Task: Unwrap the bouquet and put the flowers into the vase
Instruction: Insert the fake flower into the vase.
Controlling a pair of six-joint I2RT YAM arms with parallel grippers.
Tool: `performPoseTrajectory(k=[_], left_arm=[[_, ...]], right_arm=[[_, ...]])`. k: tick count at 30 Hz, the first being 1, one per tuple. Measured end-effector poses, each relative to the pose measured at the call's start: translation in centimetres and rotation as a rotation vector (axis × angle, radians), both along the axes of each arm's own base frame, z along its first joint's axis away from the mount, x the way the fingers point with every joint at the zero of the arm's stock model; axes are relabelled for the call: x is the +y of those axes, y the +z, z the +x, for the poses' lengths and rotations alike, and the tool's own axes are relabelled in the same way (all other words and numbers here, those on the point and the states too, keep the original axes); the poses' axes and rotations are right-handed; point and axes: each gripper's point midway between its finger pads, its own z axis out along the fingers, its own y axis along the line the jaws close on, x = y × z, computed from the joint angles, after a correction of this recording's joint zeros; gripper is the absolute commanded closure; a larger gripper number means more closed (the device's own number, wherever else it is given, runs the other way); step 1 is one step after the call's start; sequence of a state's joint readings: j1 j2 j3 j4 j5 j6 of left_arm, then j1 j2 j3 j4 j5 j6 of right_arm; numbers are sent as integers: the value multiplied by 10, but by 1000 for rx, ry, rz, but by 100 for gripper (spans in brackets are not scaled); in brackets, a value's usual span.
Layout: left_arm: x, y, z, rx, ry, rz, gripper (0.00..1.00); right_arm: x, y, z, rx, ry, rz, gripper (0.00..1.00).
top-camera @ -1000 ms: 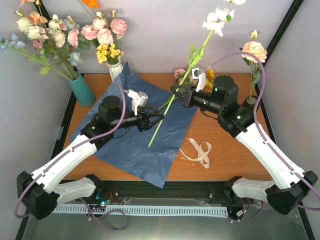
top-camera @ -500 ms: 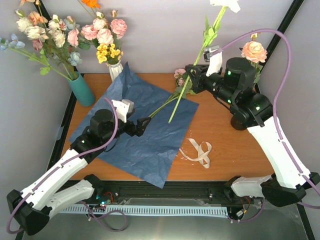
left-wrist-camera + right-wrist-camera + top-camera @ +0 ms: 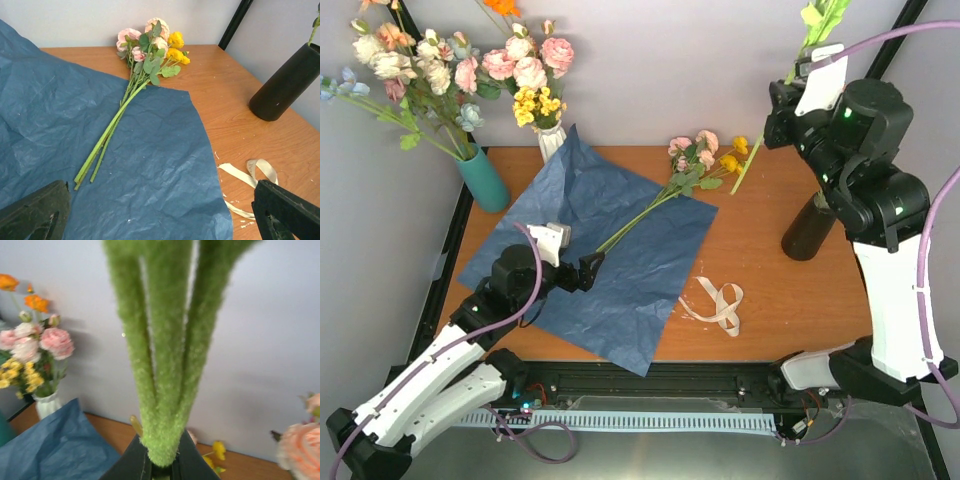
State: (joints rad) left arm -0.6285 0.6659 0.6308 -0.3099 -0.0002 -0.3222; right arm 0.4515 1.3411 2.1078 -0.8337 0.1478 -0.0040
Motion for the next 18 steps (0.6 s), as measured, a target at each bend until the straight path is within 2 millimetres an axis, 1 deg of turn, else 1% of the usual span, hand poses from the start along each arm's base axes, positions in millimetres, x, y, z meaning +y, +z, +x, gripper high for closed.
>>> performPoseTrajectory(k=[3, 6, 8, 12, 15, 18], left_arm=[[0, -2, -2, 24, 5, -15, 0], [0, -11, -5, 73, 2, -12, 0], [-1, -17, -9, 106, -10, -13, 0], [-2, -21, -13, 133, -18, -19, 1], [-1, -19, -15, 134, -19, -29, 1], [1, -11, -18, 109, -20, -48, 1]], right_arm=[[-16, 13, 5, -24, -61, -26, 97], [-34, 26, 7, -53, -138, -51, 97], [-49, 36, 6, -79, -200, -66, 97], [-77, 47, 2, -111, -331, -103, 97], [-101, 52, 1, -125, -448, -139, 97], [-123, 54, 0, -129, -557, -172, 97]])
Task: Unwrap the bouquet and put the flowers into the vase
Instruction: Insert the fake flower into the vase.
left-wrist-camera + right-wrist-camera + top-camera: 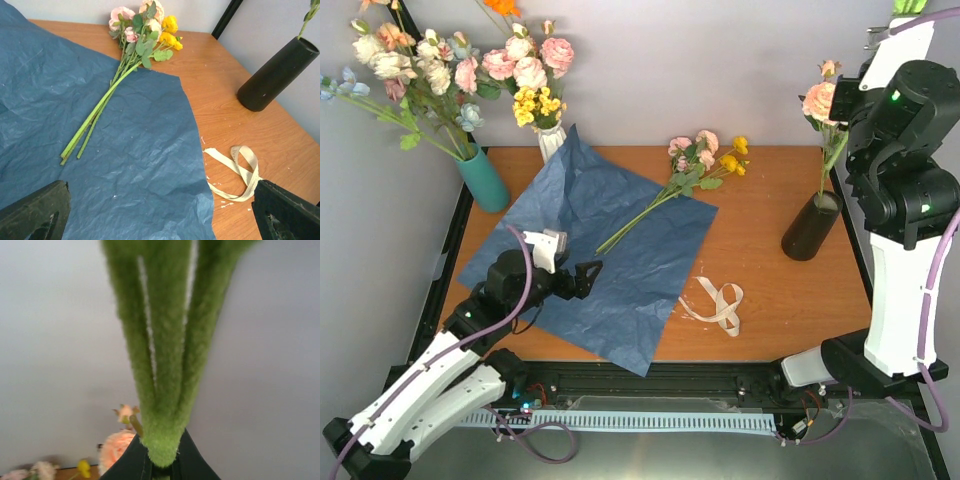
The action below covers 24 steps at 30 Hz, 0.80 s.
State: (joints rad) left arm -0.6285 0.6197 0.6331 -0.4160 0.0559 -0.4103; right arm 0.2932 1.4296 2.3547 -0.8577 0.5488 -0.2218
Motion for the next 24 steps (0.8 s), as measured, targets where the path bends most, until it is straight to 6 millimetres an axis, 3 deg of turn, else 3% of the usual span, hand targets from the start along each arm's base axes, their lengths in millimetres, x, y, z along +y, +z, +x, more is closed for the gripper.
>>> performPoseTrajectory(k=[3, 6, 16, 19, 24], left_arm=[[1, 6, -2, -18, 0, -13, 0], [2, 8, -3, -26, 0, -19, 1], [1, 6, -2, -17, -4, -14, 1], [1, 6, -2, -17, -4, -14, 1], [0, 5, -2, -16, -5, -14, 1]], right_arm=[[-22, -3, 2, 1, -92, -10, 97], [-39, -17, 10, 32, -148, -16, 97], [-88, -114, 63, 186, -156, 115, 97], [-92, -137, 72, 217, -131, 150, 97], [-92, -158, 80, 223, -88, 182, 97]])
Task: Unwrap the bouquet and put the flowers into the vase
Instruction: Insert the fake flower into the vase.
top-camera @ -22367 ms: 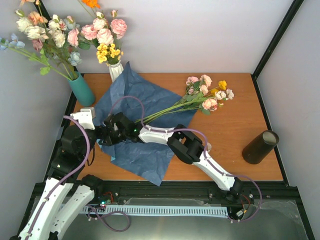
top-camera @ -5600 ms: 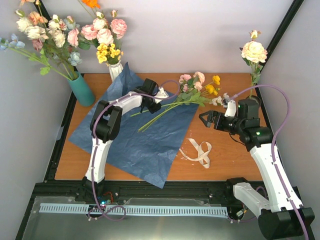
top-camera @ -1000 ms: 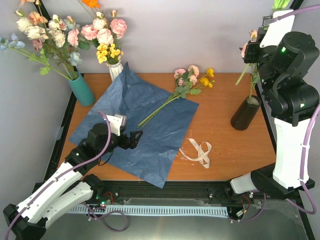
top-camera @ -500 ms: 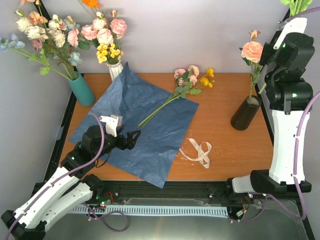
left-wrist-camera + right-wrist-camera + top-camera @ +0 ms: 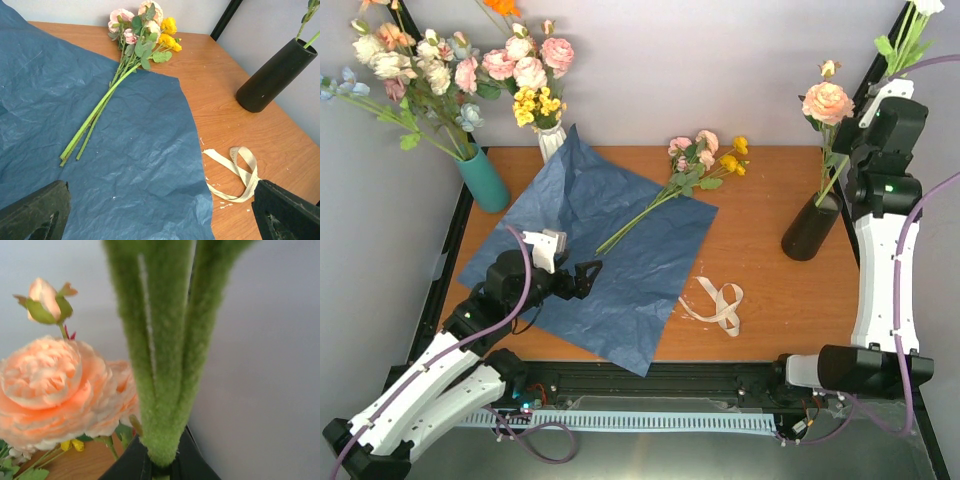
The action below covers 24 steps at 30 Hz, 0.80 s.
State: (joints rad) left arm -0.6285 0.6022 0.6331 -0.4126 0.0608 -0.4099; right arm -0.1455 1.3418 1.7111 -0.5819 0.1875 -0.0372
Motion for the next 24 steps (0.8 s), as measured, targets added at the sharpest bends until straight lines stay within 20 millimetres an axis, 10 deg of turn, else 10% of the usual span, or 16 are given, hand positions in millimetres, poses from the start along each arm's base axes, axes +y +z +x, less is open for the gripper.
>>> performPoseTrajectory(k=[13, 24], left_arm=[[-1, -3, 1, 9, 0, 6, 0], [-2, -5, 2, 17, -1, 11, 1]], right_arm=[[-5, -47, 5, 41, -6, 38, 96], [-13, -134, 14, 188, -74, 197, 87]])
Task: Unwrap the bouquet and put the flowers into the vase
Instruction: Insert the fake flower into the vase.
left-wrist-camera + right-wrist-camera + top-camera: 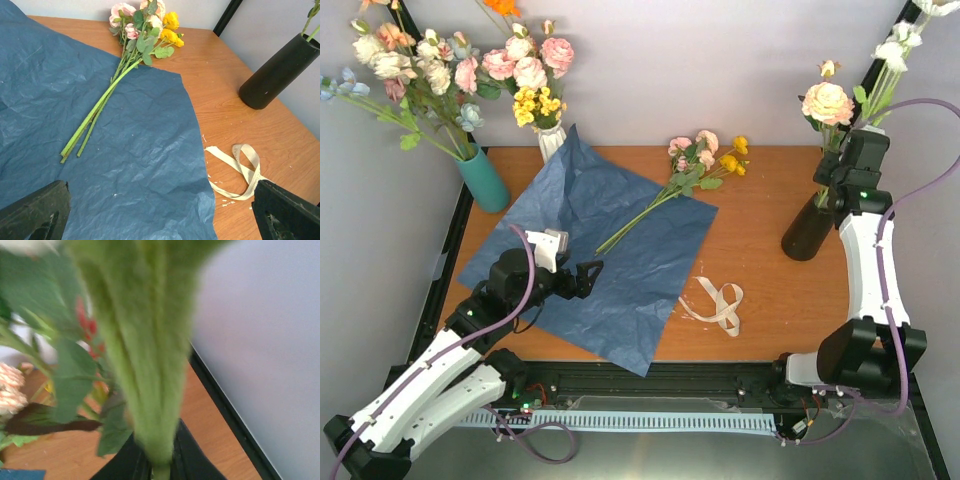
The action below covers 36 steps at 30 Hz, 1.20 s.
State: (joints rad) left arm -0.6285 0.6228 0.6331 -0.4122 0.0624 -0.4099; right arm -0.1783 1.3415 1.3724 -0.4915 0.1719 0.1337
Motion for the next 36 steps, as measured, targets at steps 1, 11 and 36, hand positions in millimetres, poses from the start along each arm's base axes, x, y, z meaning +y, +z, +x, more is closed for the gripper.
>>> performPoseTrajectory(k=[1, 11, 36], left_arm=[[0, 0, 0, 0, -1, 0, 1], [-2, -4, 1, 14, -6, 7, 0], [-27, -12, 22, 52, -90, 119, 1]], right_arm=[[-3, -7, 1, 13, -13, 17, 84], [-16, -70, 0, 196, -67, 155, 39], [16, 9, -69, 71, 3, 189, 0]])
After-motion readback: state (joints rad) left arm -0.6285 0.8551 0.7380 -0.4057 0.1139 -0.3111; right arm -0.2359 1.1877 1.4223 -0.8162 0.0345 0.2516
